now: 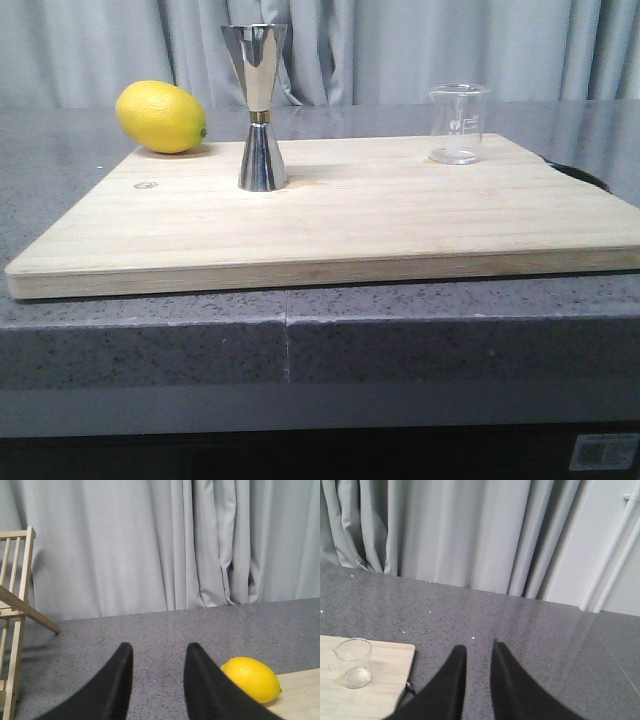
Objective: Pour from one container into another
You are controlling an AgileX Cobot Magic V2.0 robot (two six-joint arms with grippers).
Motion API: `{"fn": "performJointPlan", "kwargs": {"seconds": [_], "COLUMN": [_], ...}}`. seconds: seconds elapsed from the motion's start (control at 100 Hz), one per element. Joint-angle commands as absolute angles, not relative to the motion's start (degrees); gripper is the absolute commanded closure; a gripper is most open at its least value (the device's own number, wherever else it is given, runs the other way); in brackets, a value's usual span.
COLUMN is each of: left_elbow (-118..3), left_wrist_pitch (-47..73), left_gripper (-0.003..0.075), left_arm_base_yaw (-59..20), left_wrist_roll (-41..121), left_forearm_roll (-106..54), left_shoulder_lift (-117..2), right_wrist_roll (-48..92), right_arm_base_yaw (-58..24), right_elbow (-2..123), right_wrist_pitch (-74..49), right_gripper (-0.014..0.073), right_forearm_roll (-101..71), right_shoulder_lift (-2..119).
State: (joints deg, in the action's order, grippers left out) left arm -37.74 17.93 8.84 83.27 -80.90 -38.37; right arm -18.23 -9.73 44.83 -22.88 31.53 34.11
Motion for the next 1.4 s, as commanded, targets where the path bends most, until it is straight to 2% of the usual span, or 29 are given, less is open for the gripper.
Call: {"fn": "performJointPlan", "kwargs": {"seconds": [0.0, 0.11, 0.59, 0.77, 1.04, 1.17, 1.39], "left_elbow": [-39.1, -39.1, -39.1, -38.1, -28.2, -22.4, -13.4], "left_wrist_pitch": [18.3, 18.3, 19.4, 22.1, 14.8, 15.0, 15.0], "left_gripper": [0.0630, 0.0741, 0.0738, 0.0739, 0.0739, 0.0739, 0.0739], "left_arm_base_yaw": [9.0, 9.0, 9.0, 9.0, 9.0, 9.0, 9.0], "left_wrist_roll": [82.6, 82.6, 82.8, 85.7, 90.7, 96.9, 97.1], "left_forearm_roll": [-83.7, -84.4, -86.2, -86.6, -92.7, -100.1, -100.2], "left_shoulder_lift": [-38.2, -38.1, -38.1, -37.7, -31.4, -24.6, -13.3], "right_wrist_roll": [-17.9, -17.9, -17.9, -17.9, -17.9, -18.0, -18.0], "right_arm_base_yaw": [-9.4, -9.4, -9.4, -9.4, -9.4, -9.4, -9.4], "right_elbow": [46.8, 46.8, 46.6, 41.9, 31.3, 26.1, 19.1], "right_wrist_pitch": [-20.3, -20.7, -20.7, -15.2, -11.3, -11.4, -15.7], "right_gripper": [0.0577, 0.0655, 0.0664, 0.0664, 0.0664, 0.0664, 0.0664], "right_forearm_roll": [33.2, 33.2, 32.6, 32.6, 32.7, 32.4, 29.2], "right_shoulder_lift": [34.0, 34.0, 34.1, 32.4, 21.1, 13.5, 3.1]}}
